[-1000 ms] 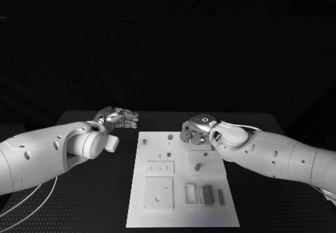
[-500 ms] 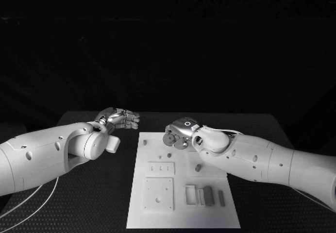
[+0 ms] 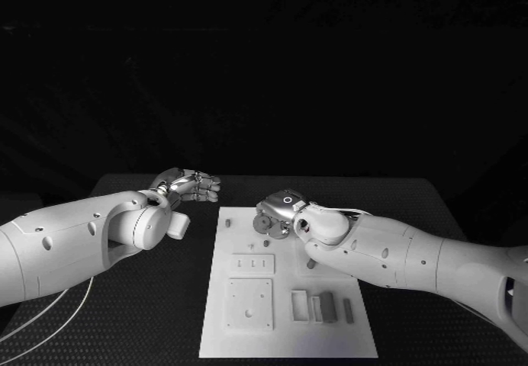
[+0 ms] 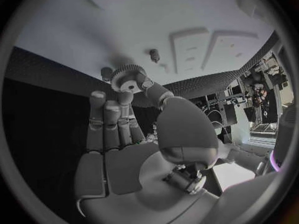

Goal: Assemble the parts on the task board

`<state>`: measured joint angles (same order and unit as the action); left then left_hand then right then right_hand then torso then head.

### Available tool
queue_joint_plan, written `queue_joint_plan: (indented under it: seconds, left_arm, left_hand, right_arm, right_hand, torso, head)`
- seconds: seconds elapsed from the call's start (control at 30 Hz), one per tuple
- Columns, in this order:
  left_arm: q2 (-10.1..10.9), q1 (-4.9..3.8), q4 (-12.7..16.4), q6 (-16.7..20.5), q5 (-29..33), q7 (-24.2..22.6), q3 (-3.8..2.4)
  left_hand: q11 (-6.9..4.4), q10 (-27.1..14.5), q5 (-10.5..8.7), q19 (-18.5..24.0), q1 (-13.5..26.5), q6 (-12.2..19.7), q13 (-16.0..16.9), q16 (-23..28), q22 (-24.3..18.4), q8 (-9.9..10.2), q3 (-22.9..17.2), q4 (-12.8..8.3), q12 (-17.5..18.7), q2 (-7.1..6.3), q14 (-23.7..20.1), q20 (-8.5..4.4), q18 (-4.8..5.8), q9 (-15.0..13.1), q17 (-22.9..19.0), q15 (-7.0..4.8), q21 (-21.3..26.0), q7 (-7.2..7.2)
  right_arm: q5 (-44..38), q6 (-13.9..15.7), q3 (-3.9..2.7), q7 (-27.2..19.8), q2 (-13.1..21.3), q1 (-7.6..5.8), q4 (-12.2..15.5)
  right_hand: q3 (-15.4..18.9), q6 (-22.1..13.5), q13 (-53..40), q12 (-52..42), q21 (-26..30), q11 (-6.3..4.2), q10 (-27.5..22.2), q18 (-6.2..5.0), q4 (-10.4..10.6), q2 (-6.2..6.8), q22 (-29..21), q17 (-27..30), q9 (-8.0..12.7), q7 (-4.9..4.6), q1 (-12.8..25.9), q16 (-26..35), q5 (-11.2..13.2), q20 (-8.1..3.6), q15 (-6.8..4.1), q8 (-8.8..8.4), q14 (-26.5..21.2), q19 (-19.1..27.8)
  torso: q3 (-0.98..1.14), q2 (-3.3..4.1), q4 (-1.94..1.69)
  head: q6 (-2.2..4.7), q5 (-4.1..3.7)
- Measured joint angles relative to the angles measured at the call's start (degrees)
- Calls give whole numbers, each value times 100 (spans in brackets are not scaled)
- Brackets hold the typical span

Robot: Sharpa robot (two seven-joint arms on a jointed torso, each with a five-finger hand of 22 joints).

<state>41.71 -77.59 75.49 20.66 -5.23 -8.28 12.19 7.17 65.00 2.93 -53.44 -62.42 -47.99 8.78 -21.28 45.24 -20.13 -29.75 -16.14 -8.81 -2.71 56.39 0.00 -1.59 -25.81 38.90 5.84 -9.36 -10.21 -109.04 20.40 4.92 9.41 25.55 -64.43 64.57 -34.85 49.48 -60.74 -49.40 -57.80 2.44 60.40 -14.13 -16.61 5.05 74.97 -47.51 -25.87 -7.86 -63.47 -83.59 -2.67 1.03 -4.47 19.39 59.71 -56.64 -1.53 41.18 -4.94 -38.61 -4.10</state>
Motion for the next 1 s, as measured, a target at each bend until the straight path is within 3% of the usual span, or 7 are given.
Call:
queue_joint_plan:
  seconds: [0.33, 1.0]
  left_arm:
    - [-8, -1, -13, 0, 0, 1, 0]
    - [-40, -1, -37, -3, -1, 6, -1]
  left_hand:
    - [0, 0, 0, 0, 0, 0, 5, 0, -1, 0, 0, 0, 0, 0, 21, 0, 0, 0, 6, -21, 0, 0]
    - [0, 0, 0, 0, 0, 0, 3, 0, 3, 0, 0, 0, 21, 0, 21, 0, 0, 0, 16, -21, 23, 0]
  right_arm:
    - [-84, -22, 1, 53, -42, 5, -65]
    - [-108, -114, 19, 47, -170, 62, -291]
  right_hand:
    - [0, 19, 5, 0, 0, 0, 0, 0, 0, 10, 0, 6, 0, 19, 10, 0, 0, -11, 0, -6, 21, -29]
    - [0, 20, 18, 0, 0, 0, 0, 0, 0, 57, 0, 24, 9, 20, 58, 0, 1, -9, -1, -43, 43, -30]
  torso:
    - [7, 2, -2]
    - [2, 2, 5]
  head:
    - [-26, 26]
    - [-59, 65]
